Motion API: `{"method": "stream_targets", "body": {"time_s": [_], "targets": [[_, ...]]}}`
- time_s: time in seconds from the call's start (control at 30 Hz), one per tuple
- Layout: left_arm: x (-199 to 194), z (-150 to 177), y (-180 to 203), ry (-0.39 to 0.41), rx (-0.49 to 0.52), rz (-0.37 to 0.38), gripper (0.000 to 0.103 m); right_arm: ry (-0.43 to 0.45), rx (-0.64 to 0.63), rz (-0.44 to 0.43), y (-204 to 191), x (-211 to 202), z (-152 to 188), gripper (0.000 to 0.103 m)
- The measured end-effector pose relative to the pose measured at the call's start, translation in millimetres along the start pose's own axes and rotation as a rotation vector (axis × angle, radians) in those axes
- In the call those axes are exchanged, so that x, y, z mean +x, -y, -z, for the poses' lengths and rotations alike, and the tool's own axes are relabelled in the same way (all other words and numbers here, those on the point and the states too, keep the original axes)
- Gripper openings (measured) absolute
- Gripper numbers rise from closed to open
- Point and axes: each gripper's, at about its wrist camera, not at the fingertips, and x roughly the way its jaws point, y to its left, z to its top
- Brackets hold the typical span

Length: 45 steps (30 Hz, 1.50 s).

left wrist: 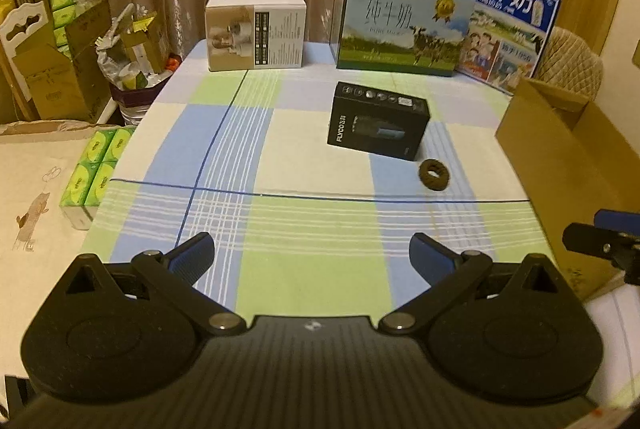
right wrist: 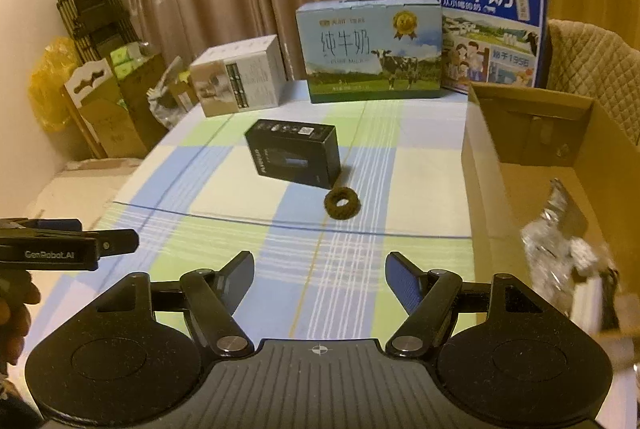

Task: Organize objects
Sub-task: 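Move both open grippers back over the black box and brown ring, then grasp the brown braided ring with the right gripper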

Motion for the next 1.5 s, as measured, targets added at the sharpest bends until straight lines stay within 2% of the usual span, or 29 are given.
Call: {"method": "stream_targets", "body": {"time_s": [0.2, 0.37, 0.5, 0.63, 0.77, 1.1, 1.17, 1.33, 1.4, 1.47, 1.5], "targets": [[50, -12, -2, -0.013, -0.026, 0.01, 0.102, -0.004, 0.012, 0.019, 12, 53, -9, 0.07], [84, -20, -1, -0.016, -0.029, 0.01, 0.102, -0.005, -0.019, 0.023, 16, 95, -13, 0.065], [107, -25, -1, 0.008, -0.008, -0.001, 0.102, -0.002, -0.019, 0.037, 24, 127, -18, 0.061], [124, -27, 3, 0.007, 0.057, 0.01, 0.102, -0.008, -0.014, 0.037, 30, 156, -24, 0.056], [137, -30, -1, 0.011, 0.07, 0.008, 0.102, -0.009, -0.042, 0.031, 28, 176, -26, 0.053], [162, -36, -5, -0.06, 0.028, 0.057, 0.102, -0.041, -0.122, 0.068, 21, 208, -25, 0.047], [163, -36, -4, -0.063, 0.039, 0.06, 0.102, -0.049, -0.126, 0.071, 22, 212, -25, 0.04], [165, -36, -4, -0.067, 0.044, 0.063, 0.102, -0.049, -0.143, 0.067, 22, 214, -24, 0.037], [165, -36, -4, -0.066, 0.043, 0.062, 0.102, -0.052, -0.144, 0.066, 22, 215, -25, 0.032], [167, -36, -4, -0.065, 0.043, 0.064, 0.102, -0.056, -0.151, 0.064, 21, 215, -26, 0.017], [168, -37, -3, -0.065, 0.046, 0.066, 0.102, -0.06, -0.154, 0.066, 21, 214, -27, 0.016]]}}
